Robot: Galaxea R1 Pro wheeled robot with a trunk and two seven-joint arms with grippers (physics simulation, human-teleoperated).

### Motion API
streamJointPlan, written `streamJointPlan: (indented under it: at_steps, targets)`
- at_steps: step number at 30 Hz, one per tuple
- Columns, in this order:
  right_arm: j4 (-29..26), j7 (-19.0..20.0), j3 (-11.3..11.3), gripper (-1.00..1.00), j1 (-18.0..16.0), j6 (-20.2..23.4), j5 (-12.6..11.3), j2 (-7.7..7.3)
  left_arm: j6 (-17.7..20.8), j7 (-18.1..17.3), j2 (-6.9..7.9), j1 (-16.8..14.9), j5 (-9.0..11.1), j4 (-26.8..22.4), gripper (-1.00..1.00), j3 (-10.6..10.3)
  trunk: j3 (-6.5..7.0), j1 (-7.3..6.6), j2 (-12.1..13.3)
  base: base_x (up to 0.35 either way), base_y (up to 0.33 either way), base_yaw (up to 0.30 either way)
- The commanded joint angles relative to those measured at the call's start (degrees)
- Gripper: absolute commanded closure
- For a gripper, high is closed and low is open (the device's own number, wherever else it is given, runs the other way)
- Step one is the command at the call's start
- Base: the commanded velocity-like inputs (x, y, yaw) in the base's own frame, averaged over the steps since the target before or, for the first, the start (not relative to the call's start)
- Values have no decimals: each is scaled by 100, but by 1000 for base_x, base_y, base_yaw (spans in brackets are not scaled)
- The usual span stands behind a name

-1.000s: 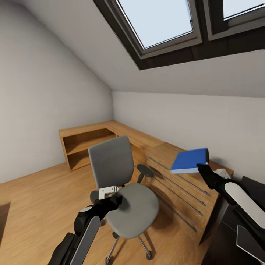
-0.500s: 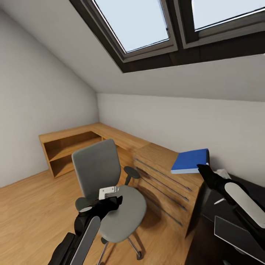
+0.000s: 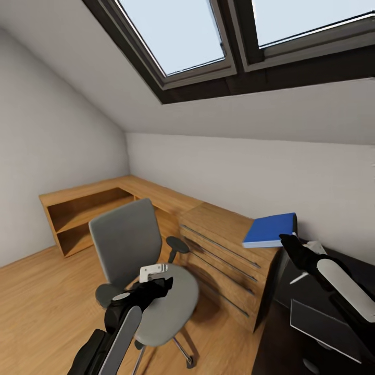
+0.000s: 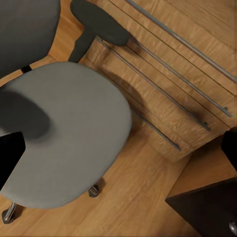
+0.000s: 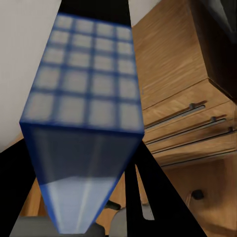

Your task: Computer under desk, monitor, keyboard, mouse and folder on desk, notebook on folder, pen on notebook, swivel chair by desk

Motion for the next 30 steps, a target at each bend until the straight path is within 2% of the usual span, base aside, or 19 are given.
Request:
streamJointPlan:
  at_steps: [1, 14, 20, 23, 24, 27, 29, 30]
  targets:
    - [-4, -23, 11, 100, -9, -11, -24, -6, 12, 57, 2, -4, 60, -8, -100, -5, -4, 1, -5, -8, 0, -204]
    - [5, -14, 11, 100, -9, -13, -24, -5, 11, 63, 4, -4, 46, -8, -100, -7, 43, 1, -5, -269, 0, -241]
    - [8, -6, 11, 100, -7, -13, -22, -2, 11, 48, 7, -4, 59, -4, -100, -4, 53, 1, -5, -99, 0, -280]
    - [8, 12, 19, 100, -9, -20, -11, 11, -39, 3, 19, -4, 58, 569, -100, 0, 53, 1, -5, -4, 0, -290]
    - [10, 62, 23, 100, -9, -23, -8, 18, -169, -16, 82, -4, 53, 1053, -100, 1, 53, 1, -5, -1, 0, -291]
    - [87, 94, 39, 100, -7, -29, 20, 44, -222, -21, 190, -4, 54, 1560, -100, -8, 53, 1, -5, 0, 0, -291]
    - [119, 103, 53, 100, -5, -26, 79, 56, -338, -22, 218, -4, 49, 2291, -100, -64, 53, 1, -5, 0, 0, -291]
    - [121, 105, 55, 100, -6, -25, 88, 57, -407, -22, 221, -4, 48, 2467, -100, -97, 53, 1, -5, 0, 0, -291]
